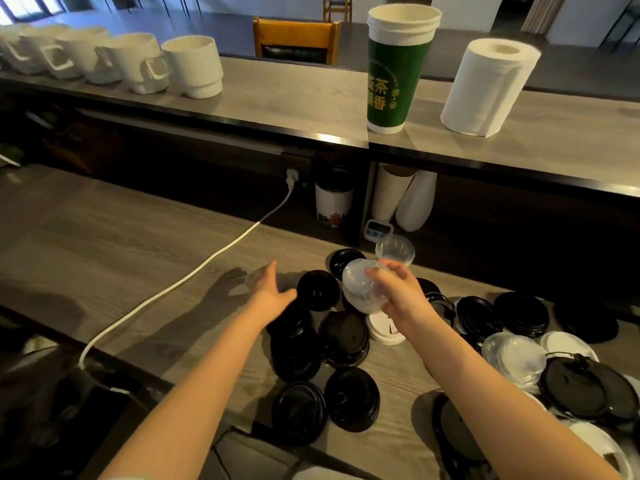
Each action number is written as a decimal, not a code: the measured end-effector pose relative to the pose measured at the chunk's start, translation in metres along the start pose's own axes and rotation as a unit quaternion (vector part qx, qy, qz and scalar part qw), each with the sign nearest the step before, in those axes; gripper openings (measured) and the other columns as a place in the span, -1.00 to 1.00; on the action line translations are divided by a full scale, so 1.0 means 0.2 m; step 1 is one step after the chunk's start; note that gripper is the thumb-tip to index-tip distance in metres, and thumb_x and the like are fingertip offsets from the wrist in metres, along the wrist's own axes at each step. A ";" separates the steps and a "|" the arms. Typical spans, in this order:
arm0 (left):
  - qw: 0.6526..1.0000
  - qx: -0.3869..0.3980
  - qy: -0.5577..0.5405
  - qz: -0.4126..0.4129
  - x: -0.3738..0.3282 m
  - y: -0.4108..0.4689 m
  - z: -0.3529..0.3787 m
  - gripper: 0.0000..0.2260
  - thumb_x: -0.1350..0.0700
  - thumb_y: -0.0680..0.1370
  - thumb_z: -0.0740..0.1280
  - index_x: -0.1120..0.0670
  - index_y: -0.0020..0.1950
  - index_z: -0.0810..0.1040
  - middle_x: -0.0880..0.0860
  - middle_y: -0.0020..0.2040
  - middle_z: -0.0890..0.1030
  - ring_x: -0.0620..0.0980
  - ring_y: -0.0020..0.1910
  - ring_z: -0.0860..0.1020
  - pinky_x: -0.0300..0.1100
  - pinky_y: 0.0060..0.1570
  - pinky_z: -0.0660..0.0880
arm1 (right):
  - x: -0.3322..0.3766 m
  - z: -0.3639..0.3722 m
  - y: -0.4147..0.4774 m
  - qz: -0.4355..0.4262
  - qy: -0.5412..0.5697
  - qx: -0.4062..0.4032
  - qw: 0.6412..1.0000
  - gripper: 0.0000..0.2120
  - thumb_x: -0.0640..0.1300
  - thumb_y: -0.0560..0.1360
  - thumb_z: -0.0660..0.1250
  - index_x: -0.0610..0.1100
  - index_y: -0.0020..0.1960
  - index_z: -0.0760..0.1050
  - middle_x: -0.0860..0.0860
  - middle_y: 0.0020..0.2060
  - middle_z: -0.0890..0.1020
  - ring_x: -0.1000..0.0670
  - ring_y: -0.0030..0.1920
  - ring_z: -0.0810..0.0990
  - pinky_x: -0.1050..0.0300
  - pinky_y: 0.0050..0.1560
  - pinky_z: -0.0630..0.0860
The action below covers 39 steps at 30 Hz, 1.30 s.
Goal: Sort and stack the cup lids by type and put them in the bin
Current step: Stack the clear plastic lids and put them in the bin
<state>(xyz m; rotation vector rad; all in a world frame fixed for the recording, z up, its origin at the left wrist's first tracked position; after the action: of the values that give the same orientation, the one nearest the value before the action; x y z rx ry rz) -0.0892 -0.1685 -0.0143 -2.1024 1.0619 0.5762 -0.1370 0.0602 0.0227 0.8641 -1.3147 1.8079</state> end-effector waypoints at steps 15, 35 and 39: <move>0.991 -0.041 0.124 -0.027 0.09 0.32 -0.01 -0.40 0.07 0.40 0.47 0.16 0.37 0.34 0.19 0.35 0.39 0.18 0.33 0.37 -0.04 0.24 0.39 | -0.02 -0.04 0.18 0.005 -0.051 -0.030 0.998 -0.68 -0.16 0.37 0.48 -0.05 0.06 0.45 -0.18 0.15 0.52 -0.20 0.17 0.52 -0.17 0.18 0.49; 0.942 0.065 -0.255 0.207 -0.51 -0.26 0.11 -0.43 0.20 0.39 0.49 0.09 0.35 0.37 -0.02 0.25 0.50 -0.06 0.24 0.49 -0.34 0.08 0.51 | 0.07 -0.04 -0.04 -0.052 0.102 0.058 0.992 -0.53 -0.08 0.34 0.41 -0.17 0.21 0.42 -0.15 0.05 0.62 -0.10 -0.03 0.64 -0.07 0.09 0.53; 0.952 0.059 -0.200 0.225 -0.52 -0.31 0.15 -0.38 0.00 0.31 0.53 0.00 0.32 0.40 -0.03 0.22 0.52 -0.04 0.21 0.51 -0.09 0.17 0.52 | 0.08 -0.05 -0.11 -0.058 0.126 0.062 0.988 -0.68 -0.07 0.55 0.23 -0.22 0.24 0.45 -0.16 0.06 0.63 -0.11 0.01 0.63 -0.04 0.07 0.53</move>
<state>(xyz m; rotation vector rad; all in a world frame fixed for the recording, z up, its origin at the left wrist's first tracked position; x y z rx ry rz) -0.0985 -0.0666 0.0581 -1.5483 1.2971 1.0776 -0.1281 0.0770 0.0437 0.7331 -0.9811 1.8533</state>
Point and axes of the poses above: each hand's wrist, its own y-axis towards the middle knuckle, its own z-axis out of the palm, x = y × z, the point moved 4 cm from there along y, towards the middle knuckle
